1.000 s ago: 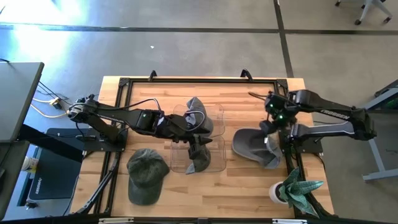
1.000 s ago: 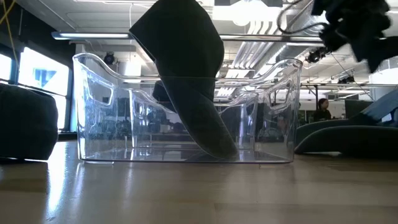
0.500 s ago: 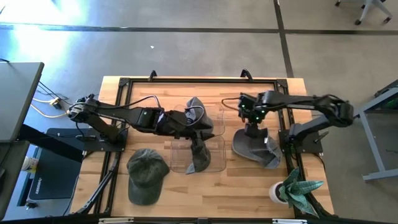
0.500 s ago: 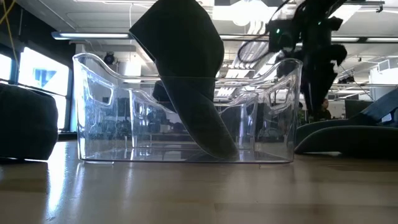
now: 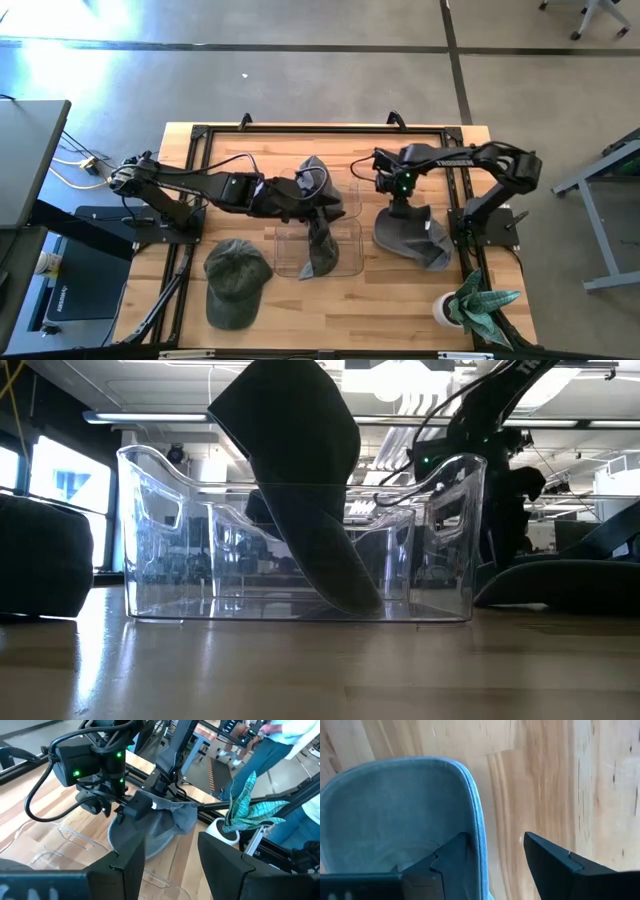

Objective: Pick & Place hat
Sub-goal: Put the gray cap into the top transparent bin

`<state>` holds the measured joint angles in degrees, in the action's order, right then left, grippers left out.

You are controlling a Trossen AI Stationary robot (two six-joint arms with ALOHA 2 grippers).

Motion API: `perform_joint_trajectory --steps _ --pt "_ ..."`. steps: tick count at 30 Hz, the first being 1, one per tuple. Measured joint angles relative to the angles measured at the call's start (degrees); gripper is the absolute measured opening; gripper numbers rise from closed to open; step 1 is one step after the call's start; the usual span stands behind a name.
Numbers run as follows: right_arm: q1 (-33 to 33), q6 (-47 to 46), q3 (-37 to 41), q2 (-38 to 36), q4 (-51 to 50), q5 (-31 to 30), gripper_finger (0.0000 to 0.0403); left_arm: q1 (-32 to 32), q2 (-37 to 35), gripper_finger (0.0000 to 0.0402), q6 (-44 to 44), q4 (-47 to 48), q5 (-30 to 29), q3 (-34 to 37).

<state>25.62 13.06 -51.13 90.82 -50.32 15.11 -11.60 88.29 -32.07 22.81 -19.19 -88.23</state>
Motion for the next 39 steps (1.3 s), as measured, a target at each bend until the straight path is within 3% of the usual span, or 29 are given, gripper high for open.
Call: perform_joint_trajectory --steps 6,12,16,22,31,39 --pt "1.03 0.01 0.00 2.04 1.65 2.79 0.0141 0.02 0.00 0.0174 -0.79 -0.09 -0.76 0.00" --pt "1.05 -1.52 -0.02 2.73 1.13 7.09 0.0025 0.02 0.00 0.0174 -0.80 -0.85 -0.95 0.00" --pt "2.78 -7.62 0.00 -1.04 0.63 7.09 0.0022 0.02 0.00 0.0174 -1.27 -0.87 -1.04 0.00" --pt "8.93 -23.27 0.00 -15.75 -2.13 4.85 0.0012 0.00 0.00 0.0174 -1.36 -1.11 -3.54 0.00" --pt "14.17 -33.70 0.00 -41.82 -6.61 2.31 0.0013 1.90 2.26 0.0174 0.69 -9.61 -5.30 -0.05" --pt "14.11 -45.22 0.02 -60.33 3.61 -0.76 0.0010 6.74 3.86 0.0174 10.19 -20.03 -3.62 0.16"
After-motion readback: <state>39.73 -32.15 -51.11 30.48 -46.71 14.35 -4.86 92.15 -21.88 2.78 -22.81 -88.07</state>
